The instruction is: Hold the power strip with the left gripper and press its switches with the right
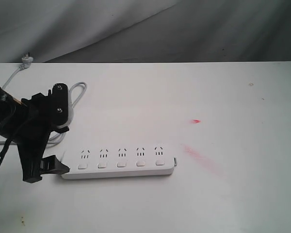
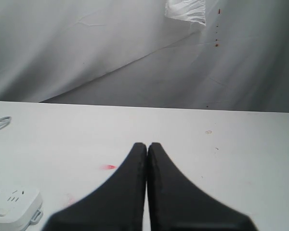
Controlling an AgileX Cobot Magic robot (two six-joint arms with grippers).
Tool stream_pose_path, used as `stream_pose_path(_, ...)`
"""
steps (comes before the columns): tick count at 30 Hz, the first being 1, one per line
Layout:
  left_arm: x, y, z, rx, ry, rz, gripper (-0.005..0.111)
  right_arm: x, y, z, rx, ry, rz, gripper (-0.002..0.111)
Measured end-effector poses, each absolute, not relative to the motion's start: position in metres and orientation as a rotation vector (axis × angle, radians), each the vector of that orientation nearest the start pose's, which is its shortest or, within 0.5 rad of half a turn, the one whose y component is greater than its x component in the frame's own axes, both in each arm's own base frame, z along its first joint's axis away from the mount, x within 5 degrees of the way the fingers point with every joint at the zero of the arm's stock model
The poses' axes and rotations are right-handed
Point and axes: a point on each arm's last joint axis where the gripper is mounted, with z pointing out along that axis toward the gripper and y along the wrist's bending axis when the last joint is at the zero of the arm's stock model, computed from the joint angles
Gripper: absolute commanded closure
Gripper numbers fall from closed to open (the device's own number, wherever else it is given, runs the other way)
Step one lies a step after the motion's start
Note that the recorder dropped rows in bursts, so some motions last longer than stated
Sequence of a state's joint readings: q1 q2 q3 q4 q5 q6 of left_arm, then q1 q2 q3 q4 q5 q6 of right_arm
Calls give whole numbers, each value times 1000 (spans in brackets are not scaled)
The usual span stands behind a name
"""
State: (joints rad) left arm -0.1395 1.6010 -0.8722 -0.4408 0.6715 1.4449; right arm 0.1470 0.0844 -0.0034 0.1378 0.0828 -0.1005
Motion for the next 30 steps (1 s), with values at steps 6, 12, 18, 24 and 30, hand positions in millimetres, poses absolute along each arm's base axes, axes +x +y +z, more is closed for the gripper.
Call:
stream_pose_path(6, 286, -61, 178, 1650, 2187, -163, 23, 62, 10, 202, -99, 1646, 150, 108)
stream_pose_path(12, 294, -38, 171, 1555, 2185, -265, 24, 62, 10, 202, -99, 1646, 150, 108)
stream_pose_path(18, 298, -33, 160, 1553, 2166, -305, 24, 62, 10, 202, -99, 1646, 150, 108)
stream_pose_path(24, 301, -34, 139, 1600, 2168, -364, 24, 62, 10, 202, -100, 1648, 150, 108)
stream_pose_path(30, 301, -34, 129, 1650, 2151, -381, 24, 62, 10, 202, -100, 1648, 150, 108)
